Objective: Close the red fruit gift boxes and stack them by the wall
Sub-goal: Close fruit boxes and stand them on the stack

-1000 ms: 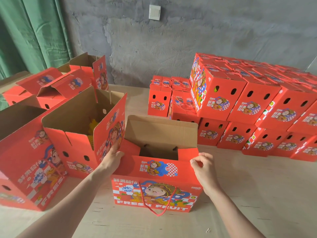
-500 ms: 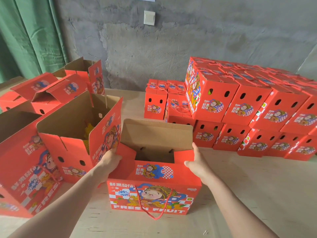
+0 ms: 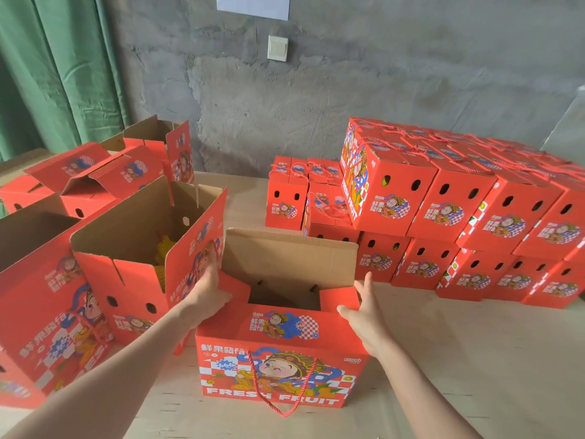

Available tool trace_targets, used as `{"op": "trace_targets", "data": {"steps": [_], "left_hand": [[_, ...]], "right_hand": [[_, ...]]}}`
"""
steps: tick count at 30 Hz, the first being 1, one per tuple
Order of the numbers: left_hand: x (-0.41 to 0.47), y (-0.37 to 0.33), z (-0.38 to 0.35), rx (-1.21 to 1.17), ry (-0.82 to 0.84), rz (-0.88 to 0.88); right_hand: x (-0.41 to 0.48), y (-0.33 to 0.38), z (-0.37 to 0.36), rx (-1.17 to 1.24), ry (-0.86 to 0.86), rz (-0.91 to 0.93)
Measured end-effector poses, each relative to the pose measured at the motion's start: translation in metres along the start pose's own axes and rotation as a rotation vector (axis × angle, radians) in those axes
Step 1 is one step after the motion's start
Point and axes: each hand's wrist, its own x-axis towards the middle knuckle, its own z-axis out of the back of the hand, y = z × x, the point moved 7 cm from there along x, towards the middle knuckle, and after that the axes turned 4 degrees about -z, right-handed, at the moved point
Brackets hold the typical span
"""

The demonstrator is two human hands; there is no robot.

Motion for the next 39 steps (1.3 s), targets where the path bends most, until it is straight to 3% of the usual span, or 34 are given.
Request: {"op": "trace_targets", "data": {"steps": [3,9,13,16,19,21,24,31,35,39], "left_hand": [[-0.005,0.001,0.002,-0.152,-0.092,-0.07],[-0.011,-0.004,0.009,-0.051,-0.27,-0.223],[-0.016,-0.002,0.008,-0.116,-0.26,-0.159],[-0.023,-0.008,0.011,-0.191,-0.286,-0.22],[-0.028,-0.016,0.014,-0.074,-0.356,-0.32],[-0.025,-0.017,0.012,0.074,-0.383,-0.324],[-0.017,-0.017,0.002,0.192,-0.288,-0.299],[-0.008,-0.016,-0.013,0.594,-0.085,-0.264],[0.006,-0.023,-0.019,0.879,0.161,-0.316],[0.018,-0.032,-0.021,1.038,0.288,-0.398]], "right_hand": [[0.004,-0.001,0.0,-0.015,0.014,-0.012],[-0.003,0.009,0.004,0.032,-0.058,0.108],[-0.013,0.018,0.008,0.028,-0.136,0.215],[-0.022,0.023,0.009,0.11,-0.122,0.283],[-0.024,0.026,0.012,0.118,-0.14,0.303],[-0.024,0.032,0.013,-0.035,-0.2,0.406],[-0.023,0.039,0.002,-0.319,-0.167,0.502],[-0.004,0.025,-0.009,-0.995,0.148,0.458],[-0.001,0.02,-0.009,-0.968,0.34,0.456],[0.0,0.024,-0.008,-0.943,0.299,0.479]]}}
